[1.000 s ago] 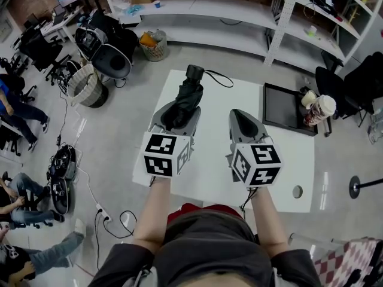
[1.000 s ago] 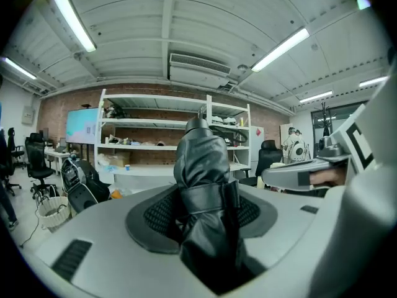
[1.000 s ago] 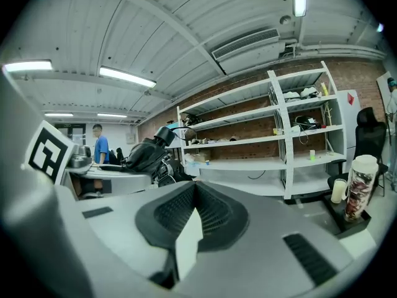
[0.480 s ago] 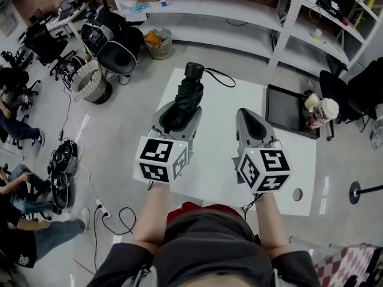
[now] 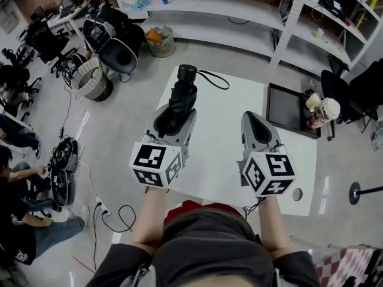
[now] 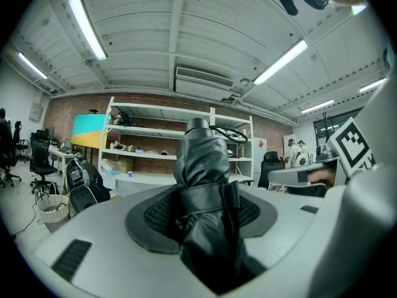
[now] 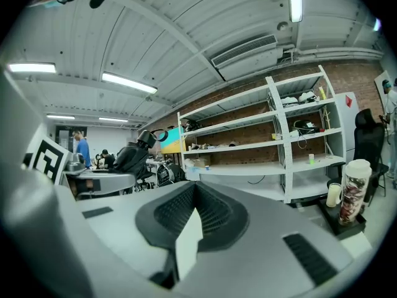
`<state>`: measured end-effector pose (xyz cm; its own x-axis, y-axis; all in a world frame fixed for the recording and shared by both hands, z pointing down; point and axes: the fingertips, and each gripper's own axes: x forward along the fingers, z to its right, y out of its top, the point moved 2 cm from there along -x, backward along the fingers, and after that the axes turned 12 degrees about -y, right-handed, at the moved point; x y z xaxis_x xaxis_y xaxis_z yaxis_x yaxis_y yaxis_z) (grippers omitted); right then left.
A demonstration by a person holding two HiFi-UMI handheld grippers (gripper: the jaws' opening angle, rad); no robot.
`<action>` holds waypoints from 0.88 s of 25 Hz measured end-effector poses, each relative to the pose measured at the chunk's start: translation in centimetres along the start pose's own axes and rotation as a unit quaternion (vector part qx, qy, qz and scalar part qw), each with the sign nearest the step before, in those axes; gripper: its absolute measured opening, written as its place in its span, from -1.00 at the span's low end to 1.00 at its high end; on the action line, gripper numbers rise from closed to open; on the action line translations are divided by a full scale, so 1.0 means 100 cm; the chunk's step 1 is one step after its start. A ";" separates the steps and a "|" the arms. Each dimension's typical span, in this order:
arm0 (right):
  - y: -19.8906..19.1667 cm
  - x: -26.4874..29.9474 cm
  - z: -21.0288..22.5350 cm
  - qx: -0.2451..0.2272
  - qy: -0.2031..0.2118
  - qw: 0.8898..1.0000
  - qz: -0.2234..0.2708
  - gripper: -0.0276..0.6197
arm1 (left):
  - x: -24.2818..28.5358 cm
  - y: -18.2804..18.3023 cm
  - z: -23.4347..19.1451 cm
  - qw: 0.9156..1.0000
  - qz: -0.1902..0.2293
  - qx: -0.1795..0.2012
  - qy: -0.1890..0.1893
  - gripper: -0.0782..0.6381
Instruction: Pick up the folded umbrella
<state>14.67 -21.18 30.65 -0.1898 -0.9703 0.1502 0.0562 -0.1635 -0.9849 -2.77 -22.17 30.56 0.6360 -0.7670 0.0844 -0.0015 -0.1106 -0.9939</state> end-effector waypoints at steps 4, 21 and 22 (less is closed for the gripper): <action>-0.001 -0.003 0.005 0.004 -0.001 1.000 0.000 -0.86 | -0.004 -0.004 0.002 1.000 -0.001 -0.004 0.005 -0.16; -0.001 -0.012 0.005 -0.005 0.013 1.000 0.012 -0.86 | -0.015 -0.011 0.004 1.000 -0.005 -0.009 0.025 -0.16; 0.000 -0.013 0.004 -0.005 0.014 1.000 0.013 -0.86 | -0.016 -0.011 0.004 1.000 -0.005 -0.009 0.025 -0.16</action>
<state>15.28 -20.01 30.53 -0.2155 -0.9688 0.1221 0.0520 -0.1363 -0.9893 -3.48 -20.64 31.45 0.5963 -0.7968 0.0977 -0.0096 -0.1288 -0.9916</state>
